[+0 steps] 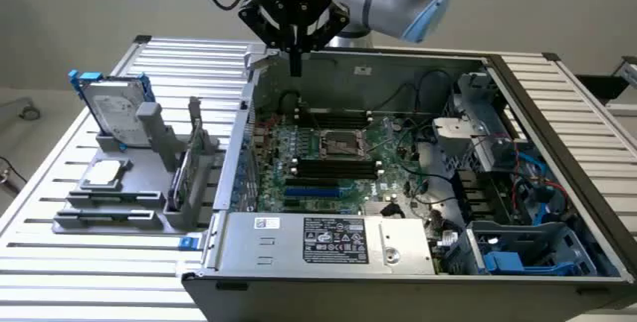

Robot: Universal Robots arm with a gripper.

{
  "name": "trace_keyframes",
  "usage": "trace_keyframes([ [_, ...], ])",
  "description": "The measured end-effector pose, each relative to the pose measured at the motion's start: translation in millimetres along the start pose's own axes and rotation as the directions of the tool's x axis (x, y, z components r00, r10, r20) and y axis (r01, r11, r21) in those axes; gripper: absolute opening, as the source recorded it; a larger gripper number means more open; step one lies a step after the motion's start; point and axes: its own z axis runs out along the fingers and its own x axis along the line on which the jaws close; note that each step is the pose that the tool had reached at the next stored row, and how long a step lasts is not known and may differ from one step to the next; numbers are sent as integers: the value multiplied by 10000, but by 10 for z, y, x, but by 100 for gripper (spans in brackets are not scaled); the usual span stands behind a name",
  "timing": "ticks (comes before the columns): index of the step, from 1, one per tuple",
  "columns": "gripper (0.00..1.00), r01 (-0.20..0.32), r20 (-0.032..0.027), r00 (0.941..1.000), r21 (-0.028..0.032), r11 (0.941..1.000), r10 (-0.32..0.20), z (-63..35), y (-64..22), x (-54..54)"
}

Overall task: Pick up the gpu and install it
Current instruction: 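Reach for the gpu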

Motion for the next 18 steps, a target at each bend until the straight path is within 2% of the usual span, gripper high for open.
trace_keyframes([
  [15, 11, -1, -1, 10000, 0, 10000, 1, 0, 0, 3],
  [16, 11, -4, -33, 10000, 4, 10000, 4, -1, -1, 20],
  [18, 11, -9, -195, 9998, 14, 10000, 9, 1, -5, 84],
])
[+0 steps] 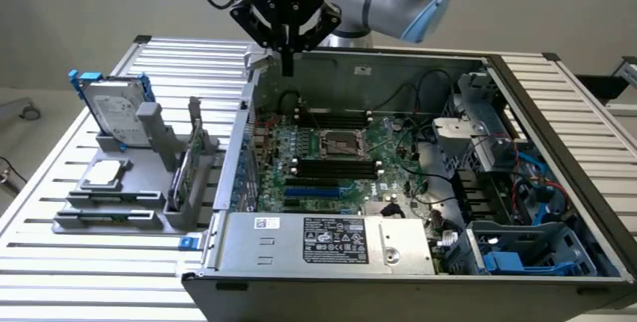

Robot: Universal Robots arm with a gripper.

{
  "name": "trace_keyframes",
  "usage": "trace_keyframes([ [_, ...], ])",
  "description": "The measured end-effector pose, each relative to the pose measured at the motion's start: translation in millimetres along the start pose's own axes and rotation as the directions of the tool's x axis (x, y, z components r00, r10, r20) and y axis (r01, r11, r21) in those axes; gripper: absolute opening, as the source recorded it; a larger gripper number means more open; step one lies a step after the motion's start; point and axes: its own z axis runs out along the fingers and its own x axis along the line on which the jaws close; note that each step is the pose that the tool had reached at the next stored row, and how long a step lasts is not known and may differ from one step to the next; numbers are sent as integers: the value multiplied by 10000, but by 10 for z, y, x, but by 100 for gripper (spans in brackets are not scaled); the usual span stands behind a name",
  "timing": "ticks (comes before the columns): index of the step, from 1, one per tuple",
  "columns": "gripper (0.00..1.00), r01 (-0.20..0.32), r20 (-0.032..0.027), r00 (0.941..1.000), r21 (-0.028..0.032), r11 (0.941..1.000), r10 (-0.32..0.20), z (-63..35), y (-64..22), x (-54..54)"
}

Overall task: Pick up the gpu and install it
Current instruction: 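Reach for the gpu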

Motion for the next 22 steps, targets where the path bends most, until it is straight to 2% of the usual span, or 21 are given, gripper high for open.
trace_keyframes([
  [5, 11, -19, -420, 9991, 31, 10000, 20, 5, -9, 189],
  [6, 11, -23, -491, 9988, 38, 10000, 25, 6, -12, 233],
  [8, 11, -27, -585, 9983, 44, 10000, 30, 12, -15, 322],
  [10, 11, -28, -625, 9980, 47, 10000, 31, 21, -18, 412],
  [15, 11, -31, -668, 9978, 57, 10000, 35, 62, -23, 641],
  [22, 11, -34, -762, 9971, 79, 10000, 40, 113, -31, 961],
])
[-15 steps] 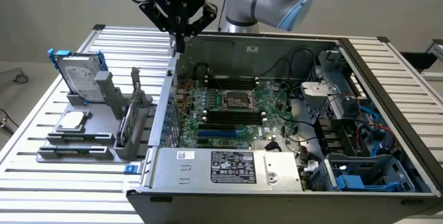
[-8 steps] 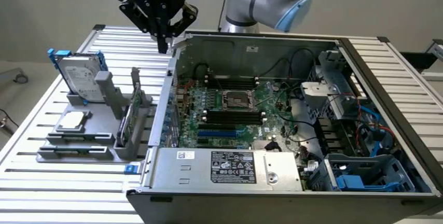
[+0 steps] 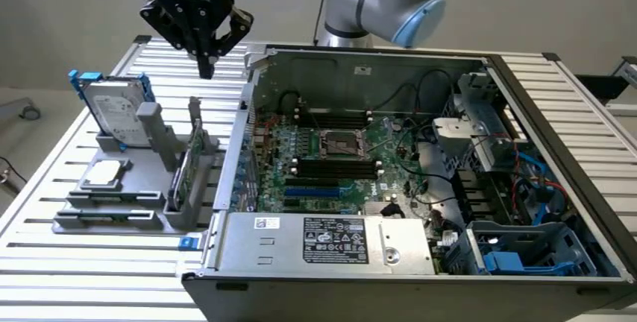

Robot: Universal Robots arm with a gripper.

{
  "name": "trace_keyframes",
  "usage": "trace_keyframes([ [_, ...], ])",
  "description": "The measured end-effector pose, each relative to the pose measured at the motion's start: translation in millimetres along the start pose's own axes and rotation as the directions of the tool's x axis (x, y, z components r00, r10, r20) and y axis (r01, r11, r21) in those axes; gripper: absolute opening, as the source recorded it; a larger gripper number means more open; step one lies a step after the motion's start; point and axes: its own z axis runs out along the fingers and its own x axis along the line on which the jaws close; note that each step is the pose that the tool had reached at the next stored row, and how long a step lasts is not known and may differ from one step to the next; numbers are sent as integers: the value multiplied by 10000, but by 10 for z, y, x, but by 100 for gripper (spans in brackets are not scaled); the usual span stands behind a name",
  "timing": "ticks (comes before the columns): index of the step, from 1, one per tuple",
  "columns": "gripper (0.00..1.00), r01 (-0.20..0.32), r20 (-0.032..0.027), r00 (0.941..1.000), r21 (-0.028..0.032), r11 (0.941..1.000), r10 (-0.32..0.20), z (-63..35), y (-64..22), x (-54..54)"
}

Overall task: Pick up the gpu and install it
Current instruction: 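Reach for the gpu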

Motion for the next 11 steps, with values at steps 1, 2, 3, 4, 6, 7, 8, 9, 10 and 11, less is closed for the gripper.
trace_keyframes([
  [1, 11, -2, -16, 10000, 3, 10000, 2, 10, -1, 44],
  [2, 11, -2, -34, 10000, 6, 10000, 2, 21, -2, 90],
  [3, 11, -2, -52, 10000, 9, 10000, 2, 31, -4, 134],
  [4, 11, -4, -73, 10000, 13, 10000, 4, 40, -5, 179],
  [6, 11, -7, -117, 9999, 20, 10000, 7, 58, -7, 268],
  [7, 11, -7, -146, 9999, 25, 10000, 7, 67, -8, 316],
  [8, 11, -9, -175, 9998, 32, 10000, 9, 75, -8, 361],
  [9, 11, -11, -204, 9998, 38, 10000, 12, 83, -8, 406],
  [10, 11, -14, -234, 9997, 46, 10000, 15, 90, -8, 450],
  [11, 11, -14, -267, 9996, 54, 10000, 16, 97, -8, 495],
])
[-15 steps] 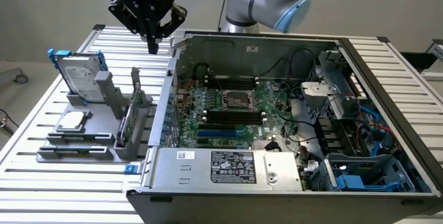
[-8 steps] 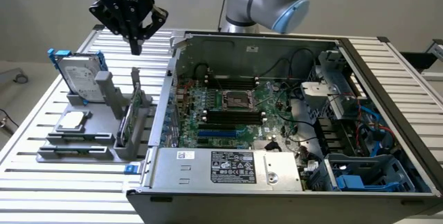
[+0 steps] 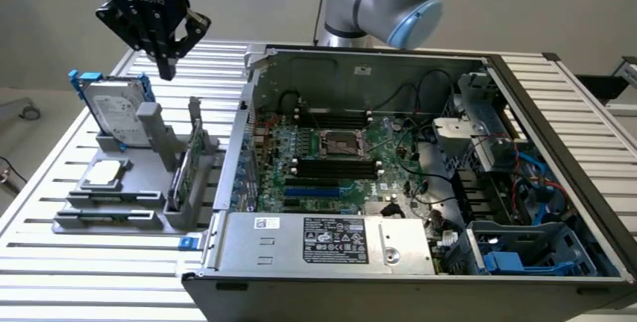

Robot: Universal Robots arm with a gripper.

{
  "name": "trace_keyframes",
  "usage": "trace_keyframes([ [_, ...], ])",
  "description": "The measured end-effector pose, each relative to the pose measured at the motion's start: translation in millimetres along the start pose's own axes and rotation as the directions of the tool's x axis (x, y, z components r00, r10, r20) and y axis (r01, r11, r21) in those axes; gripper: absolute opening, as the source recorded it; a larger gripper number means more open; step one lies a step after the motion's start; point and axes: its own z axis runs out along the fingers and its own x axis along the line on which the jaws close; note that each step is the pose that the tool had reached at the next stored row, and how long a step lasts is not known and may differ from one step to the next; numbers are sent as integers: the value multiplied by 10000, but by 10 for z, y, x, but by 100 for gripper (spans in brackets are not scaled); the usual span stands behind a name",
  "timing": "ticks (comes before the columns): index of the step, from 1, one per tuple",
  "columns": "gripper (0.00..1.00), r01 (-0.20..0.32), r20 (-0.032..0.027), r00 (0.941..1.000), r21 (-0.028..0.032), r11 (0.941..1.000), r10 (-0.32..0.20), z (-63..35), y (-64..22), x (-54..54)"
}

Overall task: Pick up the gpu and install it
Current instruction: 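Reach for the gpu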

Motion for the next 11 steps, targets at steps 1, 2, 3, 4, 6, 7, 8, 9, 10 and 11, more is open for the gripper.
trace_keyframes([
  [1, 11, -1, -31, 10000, 12, 10000, 1, 7, 0, 42],
  [2, 11, 0, -45, 10000, 41, 10000, 0, 12, 2, 70],
  [3, 11, 34, -43, 10000, 93, 10000, -33, 19, 2, 87],
  [4, 11, 113, -44, 9999, 152, 9998, -112, 22, 2, 93],
  [6, 11, 396, -40, 9992, 229, 9990, -395, 27, 1, 92],
  [7, 11, 556, -11, 9985, 263, 9981, -556, 28, 1, 93],
  [8, 11, 708, 37, 9975, 294, 9971, -709, 30, 1, 93],
  [9, 11, 864, 110, 9962, 320, 9957, -868, 32, 1, 92],
  [10, 11, 1009, 192, 9946, 342, 9943, -1016, 35, 1, 91],
  [11, 11, 1143, 267, 9930, 366, 9928, -1153, 36, 1, 92],
])
